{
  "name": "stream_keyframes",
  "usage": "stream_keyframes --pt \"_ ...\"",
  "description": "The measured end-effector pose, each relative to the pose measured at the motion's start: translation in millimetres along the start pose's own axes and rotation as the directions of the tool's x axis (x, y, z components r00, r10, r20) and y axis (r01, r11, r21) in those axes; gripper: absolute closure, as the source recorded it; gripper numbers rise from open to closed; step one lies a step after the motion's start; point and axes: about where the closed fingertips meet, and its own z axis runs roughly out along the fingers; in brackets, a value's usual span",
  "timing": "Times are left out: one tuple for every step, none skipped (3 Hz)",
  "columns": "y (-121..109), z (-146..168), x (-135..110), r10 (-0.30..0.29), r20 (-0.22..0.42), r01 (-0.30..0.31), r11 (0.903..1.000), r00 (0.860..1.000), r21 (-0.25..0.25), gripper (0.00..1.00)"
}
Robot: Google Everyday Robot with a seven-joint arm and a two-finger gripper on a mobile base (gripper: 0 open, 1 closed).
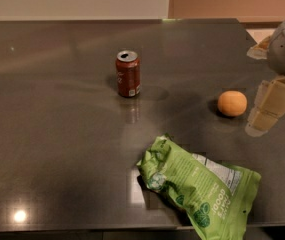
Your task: Move orange near coke can
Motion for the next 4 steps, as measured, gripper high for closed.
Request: stream_keyframes --pt "-0.3 15.8 -1.3 -0.005 0.035 0.006 0.9998 0.999 -0.02 0.0" --pt "-2.5 31.9 -4.1 -0.009 0.064 0.012 0.9993 0.998 -0.034 0.0" --pt "-3.6 41.6 -5.7 -0.012 0.081 0.016 0.9989 0.997 -0.043 0.0" --pt "-9.9 64.5 -9.0 -0.018 0.106 0.023 0.9988 0.994 -0.043 0.0"
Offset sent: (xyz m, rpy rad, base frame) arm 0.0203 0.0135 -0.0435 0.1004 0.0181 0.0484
